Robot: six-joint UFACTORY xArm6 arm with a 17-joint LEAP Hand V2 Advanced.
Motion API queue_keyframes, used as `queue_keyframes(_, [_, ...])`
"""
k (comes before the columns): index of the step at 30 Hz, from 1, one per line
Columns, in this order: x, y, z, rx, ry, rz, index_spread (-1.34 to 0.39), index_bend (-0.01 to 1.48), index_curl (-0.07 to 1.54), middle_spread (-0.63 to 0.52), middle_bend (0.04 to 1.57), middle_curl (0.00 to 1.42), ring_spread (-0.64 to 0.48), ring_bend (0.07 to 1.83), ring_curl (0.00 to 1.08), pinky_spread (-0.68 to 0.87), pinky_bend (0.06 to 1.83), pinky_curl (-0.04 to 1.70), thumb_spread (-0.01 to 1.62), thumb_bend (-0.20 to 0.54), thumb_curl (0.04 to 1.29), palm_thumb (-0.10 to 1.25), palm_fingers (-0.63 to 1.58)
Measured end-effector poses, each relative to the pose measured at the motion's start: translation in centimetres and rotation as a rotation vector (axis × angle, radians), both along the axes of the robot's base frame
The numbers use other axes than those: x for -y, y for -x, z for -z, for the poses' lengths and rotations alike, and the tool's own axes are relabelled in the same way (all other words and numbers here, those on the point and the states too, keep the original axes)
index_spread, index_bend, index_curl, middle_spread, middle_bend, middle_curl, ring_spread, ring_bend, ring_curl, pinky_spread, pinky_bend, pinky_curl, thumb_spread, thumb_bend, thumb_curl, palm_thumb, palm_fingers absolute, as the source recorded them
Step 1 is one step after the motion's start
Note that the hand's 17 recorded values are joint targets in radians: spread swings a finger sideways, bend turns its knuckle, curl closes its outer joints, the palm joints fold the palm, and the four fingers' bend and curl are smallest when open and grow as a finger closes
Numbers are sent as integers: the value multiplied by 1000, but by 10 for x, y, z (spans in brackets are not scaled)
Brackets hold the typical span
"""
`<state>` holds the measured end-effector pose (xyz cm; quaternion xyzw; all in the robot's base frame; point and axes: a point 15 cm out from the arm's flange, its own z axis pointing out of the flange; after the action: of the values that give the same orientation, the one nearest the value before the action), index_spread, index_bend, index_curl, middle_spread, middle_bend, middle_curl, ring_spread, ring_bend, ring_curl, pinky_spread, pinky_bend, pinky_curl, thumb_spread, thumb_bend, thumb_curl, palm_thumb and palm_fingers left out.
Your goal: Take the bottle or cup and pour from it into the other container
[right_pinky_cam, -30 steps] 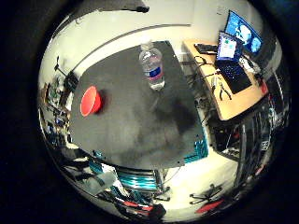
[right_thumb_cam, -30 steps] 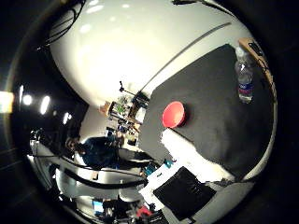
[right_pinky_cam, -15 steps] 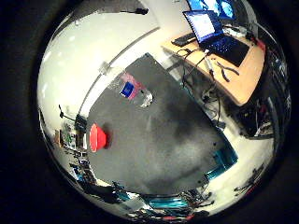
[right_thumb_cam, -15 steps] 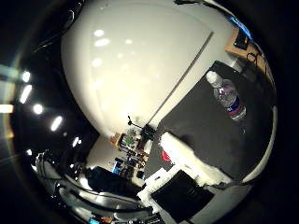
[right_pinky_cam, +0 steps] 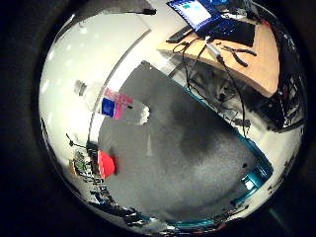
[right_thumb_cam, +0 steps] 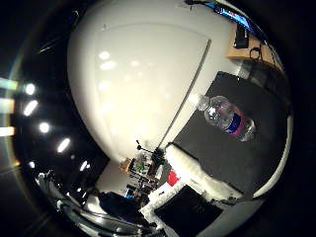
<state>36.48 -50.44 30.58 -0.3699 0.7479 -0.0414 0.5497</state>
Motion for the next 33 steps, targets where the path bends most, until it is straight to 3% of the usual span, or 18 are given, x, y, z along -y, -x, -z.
queue_keyframes(4, [-1, -14, 6, 35, -50, 10, -180, 155, 274, 116, 246, 342, 178, 461, 250, 438, 857, -1, 988, -26, 328, 585, 118])
queue_keyframes(19, [-16, -55, 61, -19, -134, 5, -180, 156, 277, 115, 258, 342, 170, 491, 246, 427, 846, -2, 975, -27, 331, 592, 116])
queue_keyframes(33, [-52, -100, 80, -52, -156, -56, -161, 155, 272, 96, 313, 354, 150, 558, 246, 399, 848, -5, 968, -27, 330, 609, 182])
